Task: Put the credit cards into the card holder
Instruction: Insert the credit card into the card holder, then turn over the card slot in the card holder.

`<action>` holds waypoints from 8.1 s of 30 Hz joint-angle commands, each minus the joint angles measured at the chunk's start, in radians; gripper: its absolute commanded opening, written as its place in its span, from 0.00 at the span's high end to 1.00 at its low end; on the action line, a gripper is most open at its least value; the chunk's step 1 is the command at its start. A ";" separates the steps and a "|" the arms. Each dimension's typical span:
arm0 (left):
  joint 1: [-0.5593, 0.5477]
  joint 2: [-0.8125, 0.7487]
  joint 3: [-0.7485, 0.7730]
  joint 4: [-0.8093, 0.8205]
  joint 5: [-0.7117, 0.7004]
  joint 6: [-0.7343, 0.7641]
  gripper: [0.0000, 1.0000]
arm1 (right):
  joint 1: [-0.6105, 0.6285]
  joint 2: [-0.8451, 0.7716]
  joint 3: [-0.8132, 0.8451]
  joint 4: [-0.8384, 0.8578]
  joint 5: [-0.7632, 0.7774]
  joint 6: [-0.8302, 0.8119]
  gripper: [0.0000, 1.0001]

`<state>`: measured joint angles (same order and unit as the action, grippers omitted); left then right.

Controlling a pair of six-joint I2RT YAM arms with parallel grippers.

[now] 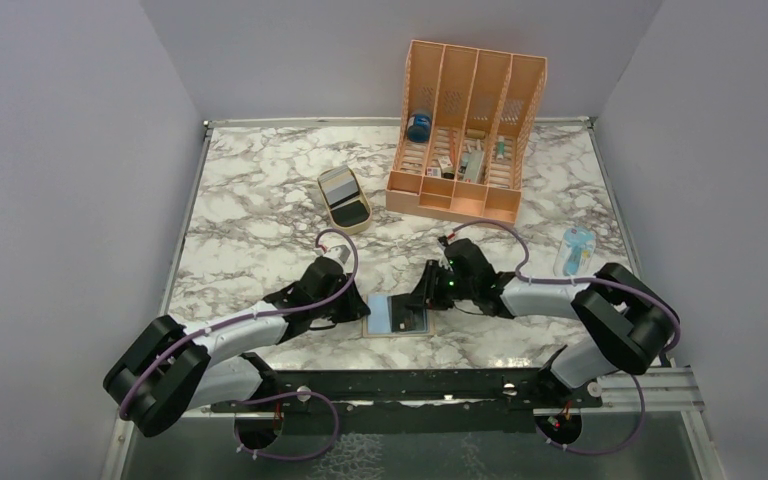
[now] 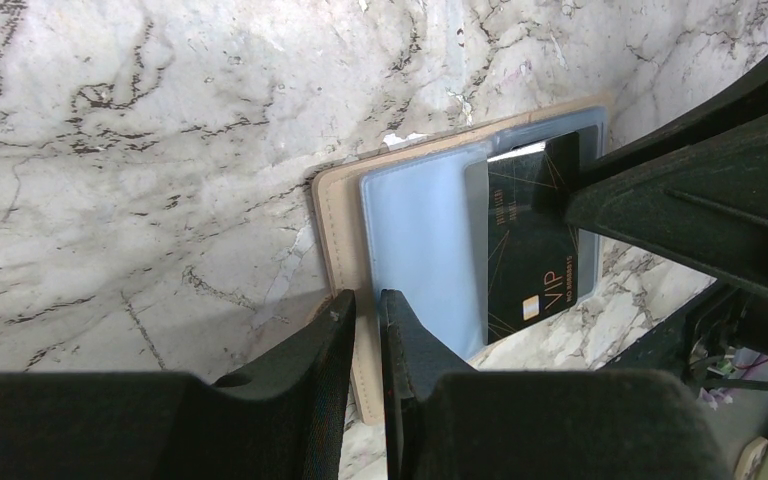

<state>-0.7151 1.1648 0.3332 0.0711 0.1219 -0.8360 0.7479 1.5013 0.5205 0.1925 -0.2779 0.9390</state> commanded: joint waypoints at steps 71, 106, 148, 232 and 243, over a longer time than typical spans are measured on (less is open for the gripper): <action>-0.015 -0.120 -0.124 -0.041 0.016 -0.079 0.63 | 0.231 0.103 0.122 -0.064 0.127 0.069 0.62; -0.016 -0.208 0.025 -0.310 -0.087 0.009 0.46 | 0.230 -0.242 0.003 -0.293 0.333 -0.045 0.40; -0.015 -0.183 -0.046 -0.179 -0.034 -0.015 0.74 | 0.231 -0.116 0.150 -0.388 0.352 -0.046 0.44; -0.020 -0.118 -0.065 -0.064 0.027 -0.046 1.00 | 0.231 -0.040 0.162 -0.080 0.029 -0.115 0.48; -0.020 -0.137 -0.059 -0.074 0.026 -0.049 0.90 | 0.231 -0.002 0.193 -0.244 0.179 -0.137 0.68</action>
<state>-0.7288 1.0420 0.2794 -0.0082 0.1284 -0.8818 0.9741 1.4860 0.6785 0.0349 -0.1890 0.8295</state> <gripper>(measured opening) 0.015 0.307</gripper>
